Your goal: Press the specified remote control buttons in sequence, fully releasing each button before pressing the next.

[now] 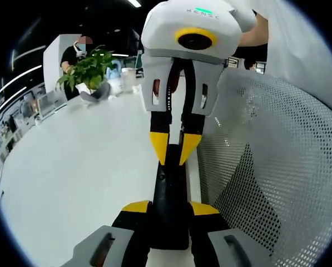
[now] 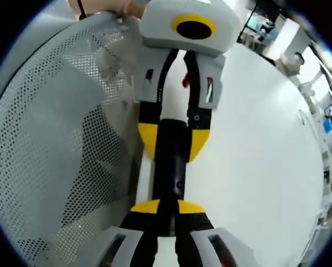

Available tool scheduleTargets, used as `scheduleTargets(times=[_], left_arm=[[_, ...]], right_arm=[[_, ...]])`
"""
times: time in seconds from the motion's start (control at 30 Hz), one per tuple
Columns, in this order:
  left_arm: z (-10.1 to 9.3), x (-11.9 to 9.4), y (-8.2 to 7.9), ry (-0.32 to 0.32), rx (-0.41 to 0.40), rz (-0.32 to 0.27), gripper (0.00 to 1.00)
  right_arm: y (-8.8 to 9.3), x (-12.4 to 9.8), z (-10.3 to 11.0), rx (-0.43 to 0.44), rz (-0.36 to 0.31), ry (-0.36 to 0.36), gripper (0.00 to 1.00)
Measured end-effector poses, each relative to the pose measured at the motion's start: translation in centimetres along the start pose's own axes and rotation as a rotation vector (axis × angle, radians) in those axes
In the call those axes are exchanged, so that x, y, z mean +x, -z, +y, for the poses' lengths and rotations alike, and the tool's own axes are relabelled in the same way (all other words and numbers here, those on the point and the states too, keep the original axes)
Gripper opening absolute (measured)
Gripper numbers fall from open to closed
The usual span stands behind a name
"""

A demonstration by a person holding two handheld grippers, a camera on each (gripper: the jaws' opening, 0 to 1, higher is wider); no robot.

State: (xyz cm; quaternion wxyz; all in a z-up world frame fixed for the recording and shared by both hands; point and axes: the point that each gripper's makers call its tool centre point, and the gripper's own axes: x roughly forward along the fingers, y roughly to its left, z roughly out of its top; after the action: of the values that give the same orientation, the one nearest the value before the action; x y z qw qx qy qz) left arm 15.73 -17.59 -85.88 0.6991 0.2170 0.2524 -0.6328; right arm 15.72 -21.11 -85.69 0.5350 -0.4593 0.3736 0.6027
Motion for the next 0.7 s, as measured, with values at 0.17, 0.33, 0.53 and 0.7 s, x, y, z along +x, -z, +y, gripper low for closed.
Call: scheduleTargets(times=[0.17,0.33,0.53,0.7], left_arm=[[0.01,0.02,0.03,0.000,-0.001,0.002,0.25],[0.00,0.02,0.03,0.002,0.001,0.001,0.25],[-0.02,0.01,0.00,0.002,0.001,0.000,0.25],[-0.03,-0.01,0.00,0.001,0.000,-0.001,0.25]], right_arm=[[0.16,-0.08,0.00,0.037,-0.023,-0.010,0.06],[0.14,-0.24,0.15,0.046,-0.076,0.007,0.06],[0.05,-0.44,0.14,0.068,-0.183,0.055,0.07],[-0.04,-0.50,0.17,0.082,-0.237,0.073,0.07]])
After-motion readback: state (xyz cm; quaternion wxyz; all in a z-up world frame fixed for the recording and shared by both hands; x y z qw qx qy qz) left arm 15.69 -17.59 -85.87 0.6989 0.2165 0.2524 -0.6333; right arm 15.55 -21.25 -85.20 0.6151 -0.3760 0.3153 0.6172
